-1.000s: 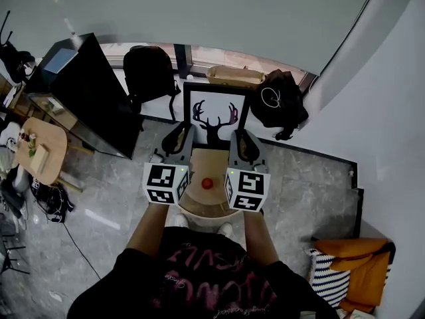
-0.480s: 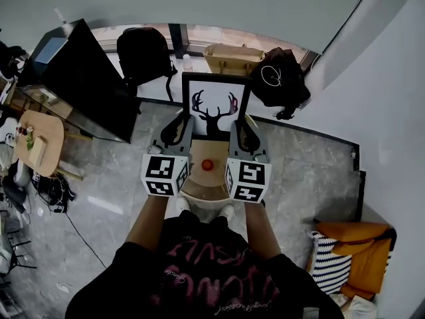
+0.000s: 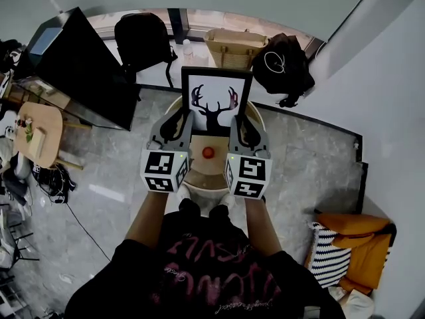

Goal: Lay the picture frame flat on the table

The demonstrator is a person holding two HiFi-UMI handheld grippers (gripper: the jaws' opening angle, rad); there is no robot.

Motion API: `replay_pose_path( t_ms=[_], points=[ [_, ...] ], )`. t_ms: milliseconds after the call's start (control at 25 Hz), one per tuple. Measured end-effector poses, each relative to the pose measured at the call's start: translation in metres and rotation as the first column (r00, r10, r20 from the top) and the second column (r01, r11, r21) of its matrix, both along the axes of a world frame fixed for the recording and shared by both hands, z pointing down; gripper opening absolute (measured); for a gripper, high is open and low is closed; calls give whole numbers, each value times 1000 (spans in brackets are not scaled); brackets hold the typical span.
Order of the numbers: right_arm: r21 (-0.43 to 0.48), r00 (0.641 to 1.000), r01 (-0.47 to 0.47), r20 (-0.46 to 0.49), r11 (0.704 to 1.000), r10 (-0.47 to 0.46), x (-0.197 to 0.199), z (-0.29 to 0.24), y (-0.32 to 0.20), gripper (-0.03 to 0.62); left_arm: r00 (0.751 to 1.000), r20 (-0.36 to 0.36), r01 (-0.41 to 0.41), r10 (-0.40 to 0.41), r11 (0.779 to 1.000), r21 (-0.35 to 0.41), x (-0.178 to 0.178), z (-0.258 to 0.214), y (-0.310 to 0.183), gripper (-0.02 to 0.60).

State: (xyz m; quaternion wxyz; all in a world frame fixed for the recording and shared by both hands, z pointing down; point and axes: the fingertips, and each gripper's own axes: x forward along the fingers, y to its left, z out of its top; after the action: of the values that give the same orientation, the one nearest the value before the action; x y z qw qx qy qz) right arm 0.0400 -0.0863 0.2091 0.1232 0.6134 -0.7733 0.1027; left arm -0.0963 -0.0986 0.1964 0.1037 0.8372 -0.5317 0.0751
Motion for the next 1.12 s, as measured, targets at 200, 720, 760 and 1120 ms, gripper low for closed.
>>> replay_pose_path(
  t_ms=[200, 720, 760, 1120],
  points=[
    [-21, 1000, -2, 3, 1000, 2, 0, 10, 7, 81, 1000, 2, 6, -6, 1000, -23, -1, 12, 6, 72],
    [-82, 1000, -5, 8, 997, 6, 3, 42, 23, 81, 1000, 9, 7, -6, 997, -81, 2, 43, 21, 72],
    [-86, 1000, -4, 9, 996, 5, 3, 44, 23, 81, 1000, 9, 8, -8, 996, -86, 2, 44, 22, 72],
    [-143, 1000, -10, 10, 990, 11, 8, 71, 32, 81, 1000, 6, 14, -14, 989, -147, 8, 71, 31, 72]
  ],
)
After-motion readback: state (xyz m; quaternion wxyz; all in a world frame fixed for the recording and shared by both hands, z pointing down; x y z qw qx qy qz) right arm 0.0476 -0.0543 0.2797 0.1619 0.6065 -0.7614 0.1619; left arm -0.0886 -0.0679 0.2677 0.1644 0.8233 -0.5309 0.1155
